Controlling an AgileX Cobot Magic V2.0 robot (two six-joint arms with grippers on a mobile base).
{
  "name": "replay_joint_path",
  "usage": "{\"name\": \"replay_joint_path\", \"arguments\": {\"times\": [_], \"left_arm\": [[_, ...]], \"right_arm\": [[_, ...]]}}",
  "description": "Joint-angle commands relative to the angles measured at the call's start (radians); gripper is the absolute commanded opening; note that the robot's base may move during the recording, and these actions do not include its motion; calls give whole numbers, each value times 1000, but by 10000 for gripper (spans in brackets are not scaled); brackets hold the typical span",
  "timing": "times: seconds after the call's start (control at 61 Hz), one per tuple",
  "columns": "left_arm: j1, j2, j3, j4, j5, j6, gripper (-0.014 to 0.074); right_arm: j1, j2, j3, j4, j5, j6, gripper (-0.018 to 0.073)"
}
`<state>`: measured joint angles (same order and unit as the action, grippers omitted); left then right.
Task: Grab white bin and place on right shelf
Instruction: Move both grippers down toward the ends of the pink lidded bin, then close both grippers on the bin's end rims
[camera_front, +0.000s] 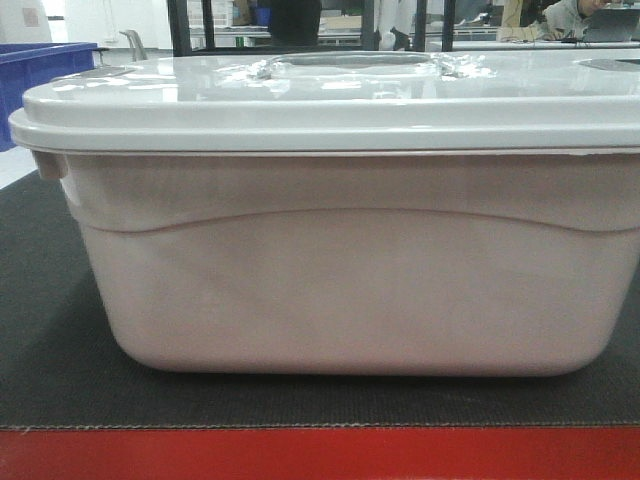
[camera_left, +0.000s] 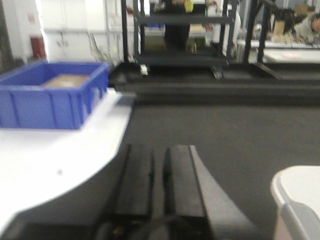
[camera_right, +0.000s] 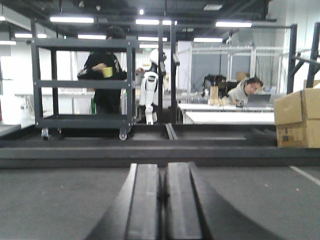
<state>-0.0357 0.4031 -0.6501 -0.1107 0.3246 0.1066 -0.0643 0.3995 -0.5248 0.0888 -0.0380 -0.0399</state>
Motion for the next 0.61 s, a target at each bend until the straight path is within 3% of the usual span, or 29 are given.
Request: {"name": "replay_joint_path", "arguments": {"times": [0.0,0.148,0.328,0.59], "left_arm": [[-15,99,-80,-89,-15,-8,228],[-28,222,-144,-193,75,-8,348],[-33,369,-278,-297,281,24,381],[-4,606,-493,-630,568,343,381]], "right_arm": [[-3,100,-90,12,-49,-2,412],[-3,219,-166,74,81,-2,595],[-3,355,-318,232,401,-2,613],[-5,581,-541,452,787,-15,613]]}}
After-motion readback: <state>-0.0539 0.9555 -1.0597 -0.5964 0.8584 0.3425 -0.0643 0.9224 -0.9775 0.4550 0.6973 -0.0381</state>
